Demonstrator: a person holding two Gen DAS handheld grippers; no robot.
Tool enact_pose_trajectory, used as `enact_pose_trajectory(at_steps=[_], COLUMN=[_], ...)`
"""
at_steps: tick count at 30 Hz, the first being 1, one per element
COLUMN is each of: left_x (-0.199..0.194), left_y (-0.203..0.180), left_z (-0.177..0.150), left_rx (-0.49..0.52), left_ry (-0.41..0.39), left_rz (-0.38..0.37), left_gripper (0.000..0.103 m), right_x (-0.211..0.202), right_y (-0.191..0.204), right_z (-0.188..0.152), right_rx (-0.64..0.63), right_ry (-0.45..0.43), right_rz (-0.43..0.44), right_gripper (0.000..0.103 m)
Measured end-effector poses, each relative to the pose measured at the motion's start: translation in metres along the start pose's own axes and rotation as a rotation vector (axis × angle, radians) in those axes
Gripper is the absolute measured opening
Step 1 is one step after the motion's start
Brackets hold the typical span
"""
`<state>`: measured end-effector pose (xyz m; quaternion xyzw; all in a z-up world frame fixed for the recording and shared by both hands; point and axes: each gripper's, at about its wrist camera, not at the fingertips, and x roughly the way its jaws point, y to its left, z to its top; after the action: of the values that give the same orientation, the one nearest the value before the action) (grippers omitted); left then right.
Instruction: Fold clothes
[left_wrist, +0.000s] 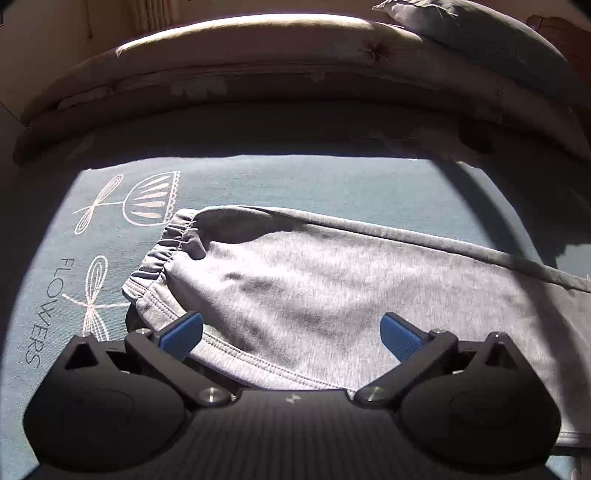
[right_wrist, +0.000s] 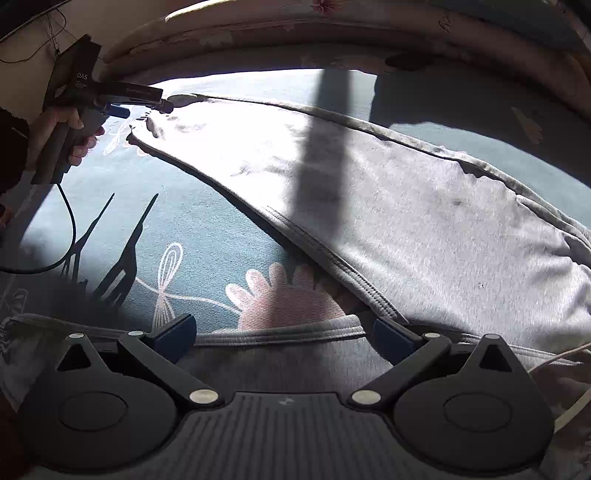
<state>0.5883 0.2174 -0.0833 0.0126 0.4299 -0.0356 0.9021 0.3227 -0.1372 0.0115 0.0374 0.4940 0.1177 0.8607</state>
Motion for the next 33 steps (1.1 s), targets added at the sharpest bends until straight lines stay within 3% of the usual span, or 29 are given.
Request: enact_pose_trajectory(at_steps=[2, 7, 12, 16, 19, 21, 24, 28, 30, 33], left_x=[0.023, 0.049, 0.036, 0.023, 0.038, 0.054, 0.062, 0.072, 0.068, 0.042], left_y=[0.011, 0.035, 0.052, 0.043, 0.033, 0.031, 0.028, 0.035, 0.052, 0.065], left_z=[0.001, -0.004, -0.008, 0.012, 0.017, 0.015, 0.017, 0.031, 0.035, 0.035], left_rx=[-0.006, -0.033, -0.010, 0.006, 0.003, 0.001, 0.049, 0.076, 0.007, -0.076], left_ry=[0.014, 0.087, 0.100, 0.019, 0.049, 0.091, 0.051, 0.072, 0.086, 0.026], left_rz=[-0.039, -0.035, -0.035, -0.136, -0.218, -0.227, -0.211, -0.143, -0.106, -0.191], left_gripper=[0.101, 0.101, 0.102, 0.102, 0.102, 0.102, 0.102, 0.102, 0.100, 0.102], right_x=[0.006, 0.023, 0.033, 0.038, 0.043, 0.047, 0.050, 0.055, 0.057, 0.057], right_y=[0.008, 0.025, 0.031, 0.030, 0.033, 0.035, 0.038, 0.037, 0.035, 0.032], right_z=[0.007, 0.024, 0.037, 0.046, 0.051, 0.054, 0.056, 0.054, 0.053, 0.054], right_rx=[0.015, 0.021, 0.031, 0.057, 0.055, 0.053, 0.043, 0.049, 0.062, 0.083], right_ry=[0.000, 0.010, 0.012, 0.014, 0.019, 0.023, 0.024, 0.034, 0.039, 0.040], right_rz=[-0.010, -0.015, -0.035, -0.046, -0.053, -0.057, -0.051, -0.061, -0.068, -0.072], right_gripper=[0.103, 0.103, 0.103, 0.103, 0.103, 0.103, 0.103, 0.103, 0.103, 0.103])
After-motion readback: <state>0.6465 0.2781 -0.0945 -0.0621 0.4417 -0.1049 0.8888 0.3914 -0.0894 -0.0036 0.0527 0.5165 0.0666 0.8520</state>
